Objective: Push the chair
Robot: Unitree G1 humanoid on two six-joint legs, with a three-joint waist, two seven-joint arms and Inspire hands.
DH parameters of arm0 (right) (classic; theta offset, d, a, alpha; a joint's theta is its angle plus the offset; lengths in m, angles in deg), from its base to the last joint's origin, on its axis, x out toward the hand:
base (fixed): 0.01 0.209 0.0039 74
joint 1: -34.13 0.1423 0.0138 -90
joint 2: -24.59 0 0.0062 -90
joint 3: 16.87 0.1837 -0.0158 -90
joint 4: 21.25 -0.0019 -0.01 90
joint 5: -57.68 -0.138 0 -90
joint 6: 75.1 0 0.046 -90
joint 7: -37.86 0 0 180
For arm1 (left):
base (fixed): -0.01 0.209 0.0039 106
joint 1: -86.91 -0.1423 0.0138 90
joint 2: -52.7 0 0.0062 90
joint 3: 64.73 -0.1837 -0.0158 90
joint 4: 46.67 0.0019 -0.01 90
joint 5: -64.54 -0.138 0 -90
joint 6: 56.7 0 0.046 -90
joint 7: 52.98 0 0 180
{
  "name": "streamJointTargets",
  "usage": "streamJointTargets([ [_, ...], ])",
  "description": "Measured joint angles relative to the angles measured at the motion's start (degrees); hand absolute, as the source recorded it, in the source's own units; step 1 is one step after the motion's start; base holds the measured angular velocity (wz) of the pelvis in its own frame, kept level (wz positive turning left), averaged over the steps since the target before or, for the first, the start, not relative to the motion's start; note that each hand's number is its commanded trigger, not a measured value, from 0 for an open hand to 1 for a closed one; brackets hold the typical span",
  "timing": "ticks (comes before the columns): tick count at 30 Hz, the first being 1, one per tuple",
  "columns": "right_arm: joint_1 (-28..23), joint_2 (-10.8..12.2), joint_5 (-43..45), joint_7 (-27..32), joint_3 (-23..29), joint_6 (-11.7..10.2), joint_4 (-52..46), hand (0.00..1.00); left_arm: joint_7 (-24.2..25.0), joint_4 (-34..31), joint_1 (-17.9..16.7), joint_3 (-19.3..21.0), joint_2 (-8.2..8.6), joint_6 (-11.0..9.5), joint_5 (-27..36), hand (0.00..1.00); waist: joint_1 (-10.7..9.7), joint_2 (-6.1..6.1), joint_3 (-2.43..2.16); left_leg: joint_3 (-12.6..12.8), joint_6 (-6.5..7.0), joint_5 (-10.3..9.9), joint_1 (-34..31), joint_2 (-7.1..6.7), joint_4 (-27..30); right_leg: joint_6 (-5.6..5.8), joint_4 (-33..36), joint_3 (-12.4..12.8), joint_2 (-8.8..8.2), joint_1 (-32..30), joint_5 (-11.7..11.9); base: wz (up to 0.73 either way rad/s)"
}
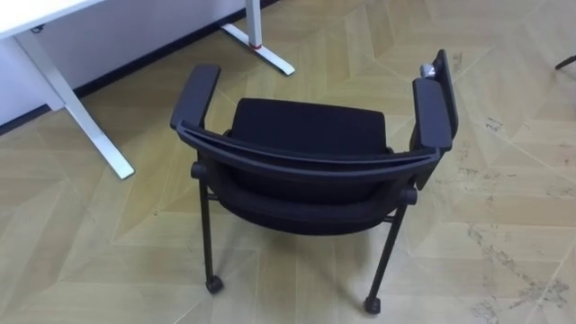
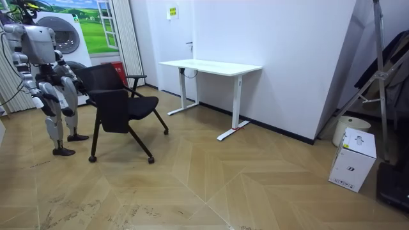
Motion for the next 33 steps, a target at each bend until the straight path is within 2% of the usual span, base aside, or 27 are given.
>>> streamJointTargets([
  [7, -0.03, -0.02, 0.3, 0.24, 0.24, -0.11, -0.1, 0.0, -2.68, 0.13, -0.25, 1.82, 0.78, -1.0, -0.5, 0.0, 0.08, 0.27, 0.02, 0.0, -0.04, -0.02, 0.25, 0.04, 0.0, -0.02, -0.17, -0.02, 0.04, 0.35, 0.01, 0.0],
  [13, -0.02, -0.18, 1.91, 0.61, 1.07, -0.29, -0.47, 0.0, -6.67, -0.31, 0.67, 5.39, 0.4, -1.77, -5.26, 0.0, -0.08, 1.16, 0.17, -0.27, -0.04, -0.02, 0.39, 0.07, 0.17, -0.06, 0.06, -0.1, 0.03, 0.52, 0.04, 0.0],
  [17, 0.13, -0.52, 3.52, 0.91, 2.84, -0.68, -0.28, 0.0, -10.41, -4.45, 1.58, 6.74, 0.13, -2.28, -8.32, 0.0, -0.14, 1.89, 0.12, -0.79, -0.04, -0.02, 0.22, 0.04, 0.44, -0.07, 0.17, -0.38, -0.02, 0.6, 0.05, 0.03],
  [19, 0.2, -0.79, 3.56, 0.98, 3.44, -0.69, -0.14, 0.0, -11.82, -4.73, 2.88, 6.79, -0.38, -3.02, -9.17, 0.0, -0.29, 2.34, -0.02, -0.94, -0.03, -0.02, 0.25, 0.03, 0.5, -0.08, 0.35, -0.53, -0.05, 0.64, 0.04, 0.03],
  [22, 0.26, -1.22, 3.3, 0.68, 3.67, -0.75, -0.16, 0.0, -13.64, -8.27, 4.17, 6.78, -1.51, -3.44, -11.38, 0.0, -0.63, 2.92, 0.09, -0.91, -0.03, -0.01, 0.31, 0.0, 0.51, -0.1, 0.84, -0.16, -0.06, 0.32, -0.14, -0.02],
  [26, 0.65, -1.23, 4.19, -0.08, 4.41, -0.8, -0.44, 0.0, -17.61, -12.83, 5.58, 6.9, -2.7, -5.63, -17.94, 0.0, -0.6, 3.04, 0.08, -0.58, -0.02, -0.01, 0.43, -0.05, 0.47, -0.07, 0.88, 0.11, -0.07, 0.25, -0.18, -0.04],
  [31, 1.14, -1.39, 3.48, -0.49, 4.37, -0.8, -0.55, 0.0, -21.39, -17.47, 6.96, 7.0, -3.39, -6.0, -23.46, 0.0, -1.36, 3.36, 0.12, -0.58, -0.02, -0.01, 0.08, -0.05, 0.48, -0.07, 0.93, 0.07, -0.09, -0.16, -0.16, 0.0],
  [33, 1.13, -1.5, 3.24, -0.57, 4.29, -0.81, -0.52, 0.0, -22.9, -21.7, 6.82, 6.39, -3.37, -6.05, -28.26, 0.0, -1.45, 3.49, 0.13, -0.58, -0.02, -0.01, -0.08, -0.05, 0.48, -0.07, 1.03, 0.07, -0.08, -0.65, -0.17, 0.0],
])
